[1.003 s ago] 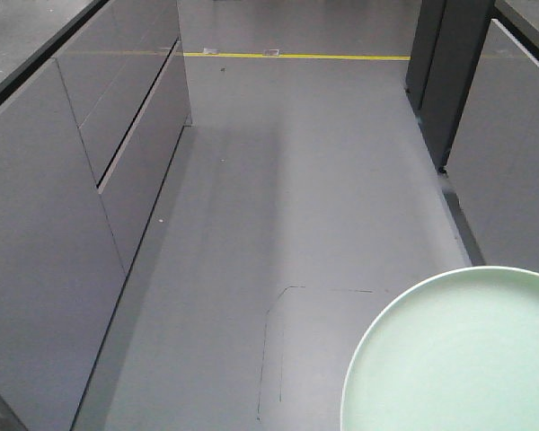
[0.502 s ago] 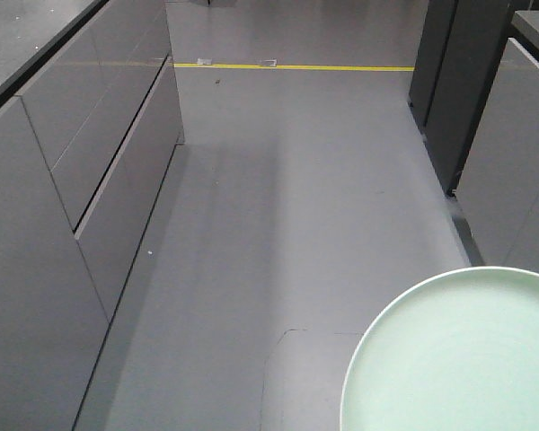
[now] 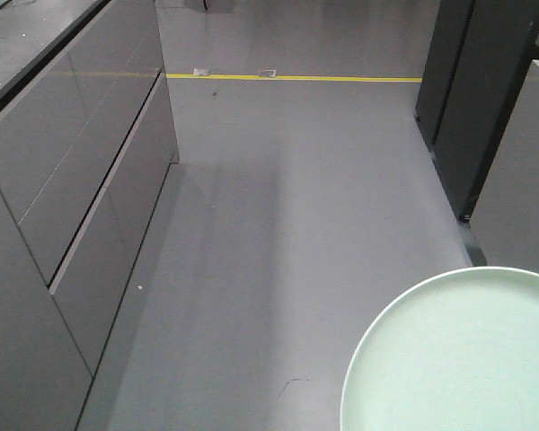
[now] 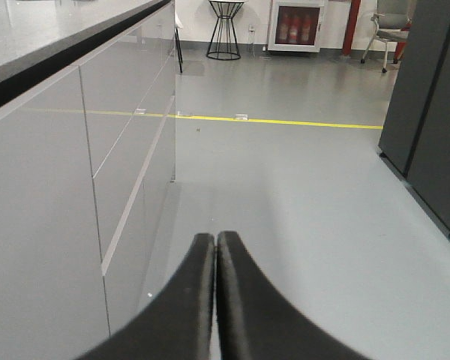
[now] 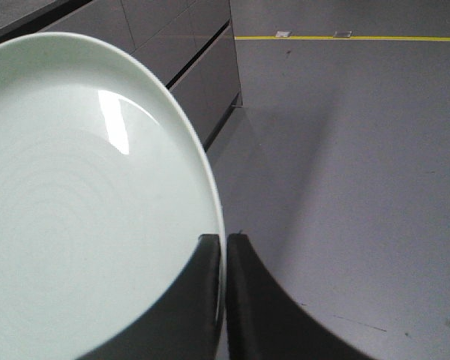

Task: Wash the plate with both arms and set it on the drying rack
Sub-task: 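Keep holding the plate while driving down the aisle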

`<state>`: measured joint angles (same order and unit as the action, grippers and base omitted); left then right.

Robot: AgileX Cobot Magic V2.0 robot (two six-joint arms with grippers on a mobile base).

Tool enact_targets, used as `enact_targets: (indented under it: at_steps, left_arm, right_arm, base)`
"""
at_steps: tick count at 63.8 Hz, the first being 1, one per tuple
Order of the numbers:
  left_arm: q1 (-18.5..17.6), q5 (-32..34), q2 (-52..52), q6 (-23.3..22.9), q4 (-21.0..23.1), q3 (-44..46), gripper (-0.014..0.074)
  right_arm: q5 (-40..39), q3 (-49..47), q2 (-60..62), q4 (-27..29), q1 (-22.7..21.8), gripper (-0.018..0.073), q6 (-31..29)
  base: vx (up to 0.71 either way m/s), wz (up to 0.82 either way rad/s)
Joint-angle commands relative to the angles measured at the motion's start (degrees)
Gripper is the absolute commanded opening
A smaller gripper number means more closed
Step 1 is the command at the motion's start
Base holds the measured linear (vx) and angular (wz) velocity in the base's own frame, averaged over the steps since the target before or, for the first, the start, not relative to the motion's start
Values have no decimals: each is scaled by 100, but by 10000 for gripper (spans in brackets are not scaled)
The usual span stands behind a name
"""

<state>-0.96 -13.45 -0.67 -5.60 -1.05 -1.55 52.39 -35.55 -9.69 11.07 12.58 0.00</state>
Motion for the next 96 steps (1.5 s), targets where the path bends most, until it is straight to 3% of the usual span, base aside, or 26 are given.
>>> enact_targets:
  at_steps: [1, 96]
  left_arm:
    - [-2, 414, -82, -49, 52, 148, -6]
    - [-2, 414, -82, -49, 52, 148, -6]
  right_arm:
    - [-467, -142, -90, 13, -17, -1, 0]
    - [-467, -142, -90, 13, -17, -1, 0]
  base:
    - [34, 1]
    - [30, -10]
